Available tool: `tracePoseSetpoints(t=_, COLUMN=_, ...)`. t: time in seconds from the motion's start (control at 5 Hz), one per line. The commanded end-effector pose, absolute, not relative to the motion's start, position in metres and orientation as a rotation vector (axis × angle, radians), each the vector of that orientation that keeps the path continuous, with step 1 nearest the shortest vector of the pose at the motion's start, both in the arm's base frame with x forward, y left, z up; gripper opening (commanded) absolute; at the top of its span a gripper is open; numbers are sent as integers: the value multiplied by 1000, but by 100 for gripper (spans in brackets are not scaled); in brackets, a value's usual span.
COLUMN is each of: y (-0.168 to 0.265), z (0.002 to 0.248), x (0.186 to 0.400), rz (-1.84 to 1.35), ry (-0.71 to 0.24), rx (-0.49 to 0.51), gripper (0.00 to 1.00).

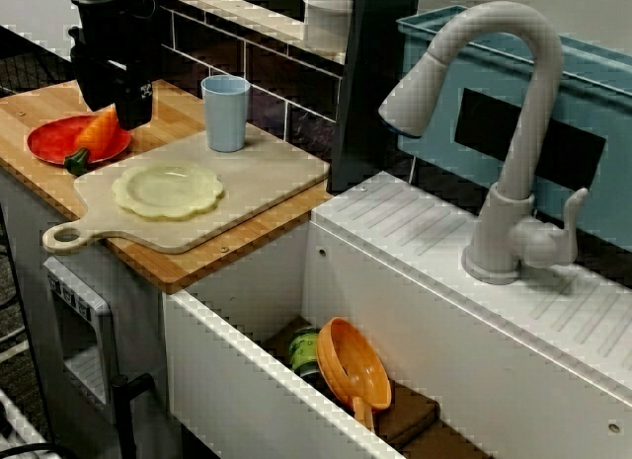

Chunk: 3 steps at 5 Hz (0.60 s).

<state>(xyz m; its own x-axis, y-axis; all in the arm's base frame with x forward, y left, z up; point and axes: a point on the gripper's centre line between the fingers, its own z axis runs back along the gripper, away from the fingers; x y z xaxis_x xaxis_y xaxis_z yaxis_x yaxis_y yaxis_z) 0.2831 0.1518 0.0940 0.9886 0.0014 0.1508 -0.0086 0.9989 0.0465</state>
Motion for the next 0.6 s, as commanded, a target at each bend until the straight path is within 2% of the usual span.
tracePoseSetpoints(t=0.0, y=138, z=114, x=255, rz=-9, ry=-226, rx=71, gripper=100)
tracePoseSetpoints(t=0.4, y=128, z=103, x=240, rz=-6, ry=-253, rx=91, gripper=100)
